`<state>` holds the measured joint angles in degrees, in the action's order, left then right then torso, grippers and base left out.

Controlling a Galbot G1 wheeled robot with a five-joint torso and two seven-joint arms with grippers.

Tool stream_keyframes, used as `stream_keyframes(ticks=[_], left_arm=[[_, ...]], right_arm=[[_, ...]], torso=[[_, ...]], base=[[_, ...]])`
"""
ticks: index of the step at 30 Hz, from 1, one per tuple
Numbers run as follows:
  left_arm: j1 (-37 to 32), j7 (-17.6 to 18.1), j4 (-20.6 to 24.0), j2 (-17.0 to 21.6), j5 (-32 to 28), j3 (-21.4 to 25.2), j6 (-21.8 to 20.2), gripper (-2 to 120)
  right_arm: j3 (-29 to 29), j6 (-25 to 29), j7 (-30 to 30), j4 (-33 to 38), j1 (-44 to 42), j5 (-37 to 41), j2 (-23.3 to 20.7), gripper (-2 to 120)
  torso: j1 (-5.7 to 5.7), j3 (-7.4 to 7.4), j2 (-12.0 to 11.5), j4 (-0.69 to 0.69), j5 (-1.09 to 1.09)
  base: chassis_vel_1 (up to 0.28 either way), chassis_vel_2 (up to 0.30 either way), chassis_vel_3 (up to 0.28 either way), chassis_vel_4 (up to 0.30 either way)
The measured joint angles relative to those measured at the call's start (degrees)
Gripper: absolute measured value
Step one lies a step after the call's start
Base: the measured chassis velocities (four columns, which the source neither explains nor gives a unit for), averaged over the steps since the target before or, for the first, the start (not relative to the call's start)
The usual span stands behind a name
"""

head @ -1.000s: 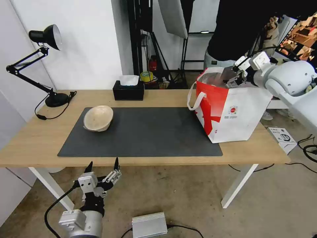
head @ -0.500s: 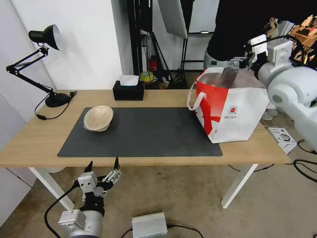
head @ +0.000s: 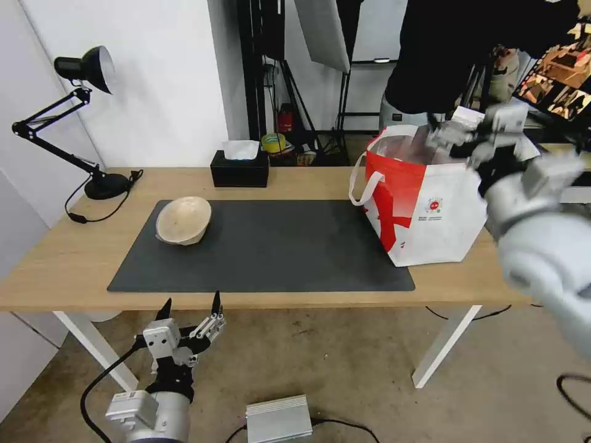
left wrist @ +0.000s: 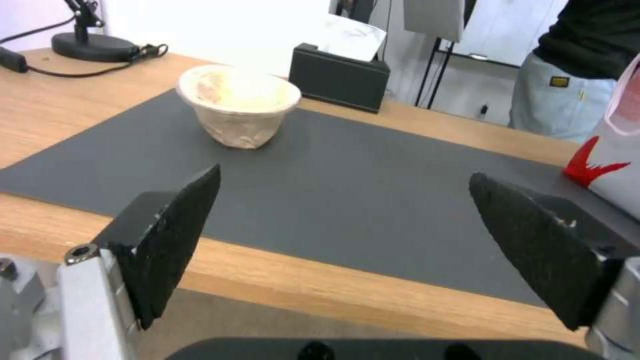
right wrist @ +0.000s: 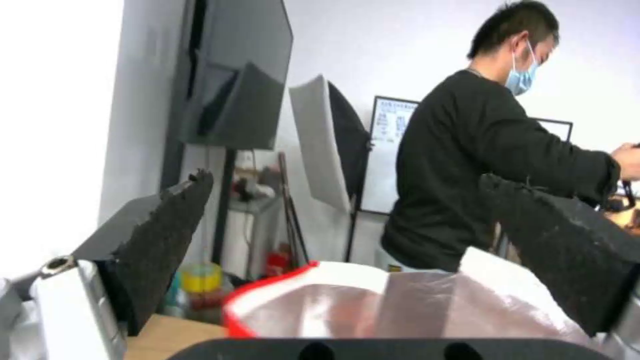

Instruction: Pick up the trash from the table and place it into the takeout bag.

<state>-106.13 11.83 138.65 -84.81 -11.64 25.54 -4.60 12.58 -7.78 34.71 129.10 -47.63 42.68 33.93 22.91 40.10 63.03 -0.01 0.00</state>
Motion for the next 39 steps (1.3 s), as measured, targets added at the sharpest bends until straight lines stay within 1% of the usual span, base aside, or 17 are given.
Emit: stream_keyframes(ticks=[1, 2, 3, 6, 8, 9, 13, 14, 15, 16, 18, 19, 23, 24, 28, 35, 39], left_arm=[[-0.27, 0.02, 0.31, -0.26, 0.0, 0.25, 0.05, 100], [-0.54, 0.04, 0.69, -0.64, 0.01, 0.48, 0.09, 100], [-0.8, 0.06, 1.1, -1.08, 0.09, 0.69, 0.12, 100], [-1.08, 0.06, 1.51, -1.46, 0.25, 0.88, 0.13, 100], [-1.22, 0.07, 1.68, -1.58, 0.37, 0.99, 0.16, 100], [-1.22, 0.07, 1.68, -1.58, 0.37, 0.99, 0.16, 100], [-1.47, 0.08, 1.79, -2.03, 0.64, 0.89, 0.24, 100], [-1.47, 0.08, 1.79, -2.03, 0.64, 0.89, 0.24, 100], [-1.57, 0.09, 1.8, -2.25, 0.76, 0.79, 0.29, 100], [-1.65, 0.09, 1.82, -2.3, 0.85, 0.74, 0.32, 100], [-1.96, 0.09, 1.98, -2.4, 1.16, 0.66, 0.36, 100], [-1.96, 0.09, 1.98, -2.4, 1.16, 0.66, 0.36, 100], [-2.31, 0.09, 2.41, -2.52, 1.28, 0.72, 0.42, 100], [-2.31, 0.09, 2.41, -2.52, 1.28, 0.72, 0.42, 100], [-2.47, 0.09, 2.5, -2.47, 1.29, 0.72, 0.54, 100], [-2.45, 0.09, 2.5, -2.54, 1.41, 0.49, 0.57, 100], [-2.47, 0.09, 2.5, -2.48, 1.45, 0.44, 0.58, 100]], right_arm=[[-0.29, 0.81, 0.6, 0.63, -0.76, -0.82, 0.91, 100], [-0.56, 1.95, 1.23, 1.45, -2.06, -2.12, 2.14, 100], [-0.68, 2.9, 1.66, 2.2, -3.71, -3.44, 3.22, 100], [-0.75, 4.16, 2.26, 3.1, -6.49, -5.27, 4.57, 100], [-0.4, 5.01, 2.6, 4.14, -10.65, -7.99, 6.05, 100], [-0.4, 5.01, 2.6, 4.14, -10.65, -7.99, 6.05, 100], [0.28, 7.48, 2.93, 5.78, -20.27, -13.5, 9.66, 100], [0.28, 7.48, 2.93, 5.78, -20.27, -13.5, 9.66, 100], [0.31, 8.12, 3.04, 6.09, -23.11, -15.41, 11.35, 100], [0.3, 8.34, 3.05, 6.19, -24.24, -16.32, 12.08, 100], [0.14, 8.92, 3.07, 6.5, -29.13, -21.16, 15.99, 100], [0.14, 8.92, 3.07, 6.5, -29.13, -21.16, 15.99, 100], [-0.78, 10.23, 3.26, 6.53, -36.2, -28.49, 21.31, 100], [-0.78, 10.23, 3.26, 6.53, -36.2, -28.49, 21.31, 100], [-1.27, 10.69, 4.12, 7.19, -41.91, -33.91, 23.59, 100], [-1.52, 10.01, 5.92, 8.93, -47.43, -39.14, 23.94, 100], [-1.53, 9.01, 6.57, 10.45, -49.47, -40.18, 23.61, 100]], torso=[[0.0, 0.0, 0.0, 0.01, 0.0], [0.0, 0.0, 0.0, 0.05, -0.01], [0.0, 0.0, -0.01, 0.05, -0.01], [0.0, 0.0, -0.01, 0.03, 0.0], [0.0, 0.0, -0.01, 0.01, 0.0], [0.0, 0.0, -0.01, 0.01, 0.0], [0.0, 0.0, -0.01, 0.01, -0.01], [0.0, 0.0, -0.01, 0.01, -0.01], [0.0, 0.0, -0.01, 0.01, 0.01], [0.0, 0.0, -0.01, 0.01, 0.0], [0.0, 0.0, -0.01, 0.01, -0.01], [0.0, 0.0, -0.01, 0.01, -0.01], [0.0, 0.0, -0.01, 0.01, -0.01], [0.0, 0.0, -0.01, 0.01, -0.01], [0.0, 0.0, -0.01, 0.01, -0.01], [0.0, 0.0, -0.01, 0.01, 0.0], [0.0, 0.0, -0.01, 0.01, 0.0]], base=[[0.0, 0.0, 0.0, 0.0], [0.0, 0.0, 0.0, 0.0], [0.0, 0.0, 0.0, 0.0], [0.0, 0.0, 0.0, 0.0], [0.0, 0.0, 0.0, 0.0], [0.0, 0.0, 0.0, 0.0], [0.0, 0.0, 0.0, 0.0], [0.0, 0.0, 0.0, 0.0], [0.0, 0.0, 0.0, 0.0], [0.0, 0.0, 0.0, 0.0], [0.0, 0.0, 0.0, 0.0], [0.0, 0.0, 0.0, 0.0], [0.0, 0.0, 0.0, 0.0], [0.0, 0.0, 0.0, 0.0], [0.0, 0.0, 0.0, 0.0], [0.0, 0.0, 0.0, 0.0], [0.0, 0.0, 0.0, 0.0]])
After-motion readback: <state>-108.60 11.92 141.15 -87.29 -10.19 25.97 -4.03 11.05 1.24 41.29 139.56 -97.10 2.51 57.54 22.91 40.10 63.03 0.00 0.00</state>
